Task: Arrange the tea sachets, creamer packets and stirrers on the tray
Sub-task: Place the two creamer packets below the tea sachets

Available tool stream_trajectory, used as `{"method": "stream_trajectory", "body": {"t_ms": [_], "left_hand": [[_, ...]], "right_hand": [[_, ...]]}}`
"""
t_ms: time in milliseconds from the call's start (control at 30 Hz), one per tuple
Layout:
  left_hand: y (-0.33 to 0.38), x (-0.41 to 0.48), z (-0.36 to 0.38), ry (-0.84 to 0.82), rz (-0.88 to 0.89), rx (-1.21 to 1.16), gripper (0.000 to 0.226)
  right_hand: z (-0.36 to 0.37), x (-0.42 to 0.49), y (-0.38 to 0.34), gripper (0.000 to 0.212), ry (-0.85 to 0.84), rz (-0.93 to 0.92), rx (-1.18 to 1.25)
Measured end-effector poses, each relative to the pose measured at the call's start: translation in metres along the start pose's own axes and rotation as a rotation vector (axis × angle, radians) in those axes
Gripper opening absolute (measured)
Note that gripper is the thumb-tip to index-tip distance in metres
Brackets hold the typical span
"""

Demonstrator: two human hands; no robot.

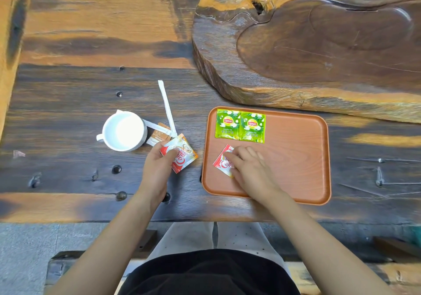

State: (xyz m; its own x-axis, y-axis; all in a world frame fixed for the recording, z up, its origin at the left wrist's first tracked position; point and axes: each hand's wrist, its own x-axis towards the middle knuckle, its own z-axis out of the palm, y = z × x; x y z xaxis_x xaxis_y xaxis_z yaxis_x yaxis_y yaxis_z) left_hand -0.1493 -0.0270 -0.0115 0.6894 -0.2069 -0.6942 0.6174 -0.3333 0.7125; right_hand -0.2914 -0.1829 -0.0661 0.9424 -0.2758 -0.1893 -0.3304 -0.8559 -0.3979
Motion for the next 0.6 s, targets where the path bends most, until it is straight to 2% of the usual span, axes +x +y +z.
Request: {"method": "stream_trajectory", "body": {"t_ms": [367, 600], "left_hand": [[-0.004, -0.005, 0.002, 0.006, -0.013, -0.006, 0.024], [-0.008, -0.008, 0.006, 0.018, -0.035, -0.017, 0.031]], "right_hand": [[0.023, 0.011, -0.040, 0.033, 0.149, 0.391, 0.049], [0.024, 0.017, -0.040, 0.033, 0.165, 0.394, 0.030]]}}
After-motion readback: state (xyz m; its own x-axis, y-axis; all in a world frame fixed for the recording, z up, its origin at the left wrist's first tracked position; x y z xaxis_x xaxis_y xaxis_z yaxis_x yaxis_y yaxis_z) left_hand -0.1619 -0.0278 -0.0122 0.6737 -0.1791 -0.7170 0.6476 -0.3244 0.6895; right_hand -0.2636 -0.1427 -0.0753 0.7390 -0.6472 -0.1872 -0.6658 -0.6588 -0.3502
